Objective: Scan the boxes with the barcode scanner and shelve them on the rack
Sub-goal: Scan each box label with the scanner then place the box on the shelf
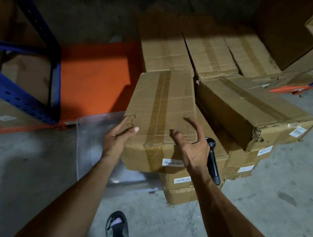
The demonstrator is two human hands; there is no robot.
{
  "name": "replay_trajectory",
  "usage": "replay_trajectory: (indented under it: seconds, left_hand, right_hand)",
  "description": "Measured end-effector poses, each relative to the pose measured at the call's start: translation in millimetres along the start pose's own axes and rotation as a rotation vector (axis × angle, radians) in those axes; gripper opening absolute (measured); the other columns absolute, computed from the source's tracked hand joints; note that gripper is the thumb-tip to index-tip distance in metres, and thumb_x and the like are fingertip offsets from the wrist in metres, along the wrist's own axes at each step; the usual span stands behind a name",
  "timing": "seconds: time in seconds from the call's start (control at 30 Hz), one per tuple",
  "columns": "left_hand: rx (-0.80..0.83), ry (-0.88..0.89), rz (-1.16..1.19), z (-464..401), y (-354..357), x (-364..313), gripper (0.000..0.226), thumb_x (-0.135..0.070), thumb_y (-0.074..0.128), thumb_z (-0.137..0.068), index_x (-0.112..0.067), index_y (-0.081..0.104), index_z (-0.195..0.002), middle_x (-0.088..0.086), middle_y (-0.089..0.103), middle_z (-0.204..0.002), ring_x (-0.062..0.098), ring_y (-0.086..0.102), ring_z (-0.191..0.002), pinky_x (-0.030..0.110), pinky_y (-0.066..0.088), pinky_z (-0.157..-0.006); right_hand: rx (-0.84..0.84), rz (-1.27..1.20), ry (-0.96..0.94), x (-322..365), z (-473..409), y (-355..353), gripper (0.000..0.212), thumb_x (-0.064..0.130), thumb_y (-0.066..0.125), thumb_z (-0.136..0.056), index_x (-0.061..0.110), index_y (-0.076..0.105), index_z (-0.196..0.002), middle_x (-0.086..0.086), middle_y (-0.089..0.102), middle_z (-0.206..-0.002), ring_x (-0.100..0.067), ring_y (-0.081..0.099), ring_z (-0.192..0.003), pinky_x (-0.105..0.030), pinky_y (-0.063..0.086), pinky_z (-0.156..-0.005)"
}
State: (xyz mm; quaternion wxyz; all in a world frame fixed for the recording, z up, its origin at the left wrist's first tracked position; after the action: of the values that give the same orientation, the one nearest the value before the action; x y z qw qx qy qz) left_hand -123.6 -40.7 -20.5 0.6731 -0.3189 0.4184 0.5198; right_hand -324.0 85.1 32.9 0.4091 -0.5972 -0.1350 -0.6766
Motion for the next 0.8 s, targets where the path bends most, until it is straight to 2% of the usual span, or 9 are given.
replay_trajectory:
  seconds: [0.07, 0.13, 0.2, 0.27, 0.4, 0.5, 0.6, 0.7, 0.8]
  left_hand:
    - [-0.035, -0.001, 0.026, 1, 1, -1, 0.062, -0.012, 0.082, -0.077, -0.02, 0.06, -0.134, -0.007, 0.068, -0.124, 0.0, 0.065, -0.109, 0.01, 0.05, -0.086]
    - [-0.034, 0.001, 0.025, 0, 2, -5, 0.06, -0.013, 0.082, -0.076, -0.02, 0.062, -0.132, -0.007, 0.068, -0.124, 0.0, 0.065, -0.11, 0.012, 0.049, -0.089]
    - [-0.013, 0.004, -0.006, -1, 0, -11, 0.058, -0.013, 0.082, -0.077, -0.02, 0.062, -0.132, -0.014, 0.07, -0.116, -0.007, 0.064, -0.105, 0.011, 0.049, -0.091]
    - [0.003, 0.015, -0.039, -1, -4, -16, 0.058, -0.015, 0.081, -0.079, -0.02, 0.06, -0.133, -0.024, 0.067, -0.107, -0.017, 0.062, -0.097, 0.005, 0.047, -0.085]
    - [0.008, 0.063, -0.147, 6, -16, -27, 0.059, -0.024, 0.08, -0.08, -0.022, 0.059, -0.135, -0.02, 0.059, -0.122, -0.029, 0.053, -0.092, -0.004, 0.04, -0.078]
    - [-0.031, 0.068, -0.205, 14, -25, -38, 0.057, -0.031, 0.08, -0.079, -0.027, 0.061, -0.133, -0.012, 0.059, -0.135, -0.017, 0.054, -0.108, 0.007, 0.04, -0.09]
    - [-0.043, 0.1, -0.256, 24, -29, -53, 0.053, -0.033, 0.078, -0.081, -0.026, 0.063, -0.131, -0.005, 0.059, -0.138, 0.0, 0.052, -0.124, 0.013, 0.038, -0.095]
    - [-0.061, 0.13, -0.29, 38, -33, -70, 0.052, -0.029, 0.077, -0.084, -0.02, 0.062, -0.133, -0.003, 0.059, -0.138, 0.002, 0.051, -0.125, 0.003, 0.036, -0.088]
    - [-0.062, 0.143, -0.289, 55, -39, -86, 0.054, -0.028, 0.076, -0.085, -0.019, 0.06, -0.135, -0.002, 0.057, -0.141, -0.001, 0.049, -0.124, 0.0, 0.033, -0.087]
  right_hand:
    - [-0.015, 0.001, 0.004, 4, 1, 0, 0.051, 0.042, 0.081, -0.081, 0.053, 0.06, -0.126, 0.028, 0.058, -0.135, -0.014, 0.054, -0.135, -0.056, 0.047, -0.111]
    - [-0.031, -0.003, 0.012, 8, 1, 0, 0.049, 0.035, 0.08, -0.081, 0.052, 0.062, -0.123, 0.022, 0.061, -0.133, -0.015, 0.055, -0.133, -0.055, 0.048, -0.11]
    - [-0.036, -0.01, 0.02, 12, 3, 1, 0.048, 0.032, 0.08, -0.081, 0.053, 0.062, -0.119, 0.019, 0.063, -0.132, -0.017, 0.057, -0.13, -0.054, 0.049, -0.108]
    - [-0.039, -0.018, 0.036, 15, 7, 3, 0.048, 0.031, 0.08, -0.08, 0.054, 0.063, -0.118, 0.016, 0.063, -0.132, -0.016, 0.061, -0.124, -0.053, 0.052, -0.105]
    - [-0.032, -0.018, 0.046, 23, 17, 5, 0.049, 0.027, 0.079, -0.081, 0.052, 0.063, -0.12, 0.003, 0.071, -0.121, -0.013, 0.07, -0.104, -0.043, 0.057, -0.094]
    - [0.003, 0.0, 0.043, 37, 19, 4, 0.049, 0.019, 0.077, -0.085, 0.039, 0.063, -0.127, 0.018, 0.068, -0.104, 0.006, 0.068, -0.084, -0.017, 0.049, -0.074]
    - [0.009, 0.004, 0.028, 47, 22, 2, 0.049, 0.013, 0.077, -0.086, 0.03, 0.063, -0.13, 0.026, 0.059, -0.102, 0.016, 0.063, -0.075, -0.006, 0.047, -0.063]
    - [0.019, -0.002, 0.016, 59, 30, 0, 0.049, 0.014, 0.077, -0.086, 0.032, 0.063, -0.13, 0.031, 0.054, -0.107, 0.002, 0.066, -0.083, -0.01, 0.052, -0.064]
    - [0.015, -0.005, 0.008, 75, 44, -5, 0.048, 0.019, 0.078, -0.085, 0.043, 0.062, -0.124, 0.029, 0.056, -0.11, -0.014, 0.067, -0.098, -0.028, 0.057, -0.08]
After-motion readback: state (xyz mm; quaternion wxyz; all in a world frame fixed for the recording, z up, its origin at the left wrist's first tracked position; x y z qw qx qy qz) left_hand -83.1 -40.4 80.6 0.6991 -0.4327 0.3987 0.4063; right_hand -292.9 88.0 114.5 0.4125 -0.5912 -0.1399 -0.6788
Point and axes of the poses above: each hand's wrist, its own z-axis away from the middle knuckle, its own y-axis out of the palm, x = y × z, the point moved 3 cm from there along -z, towards the middle knuckle
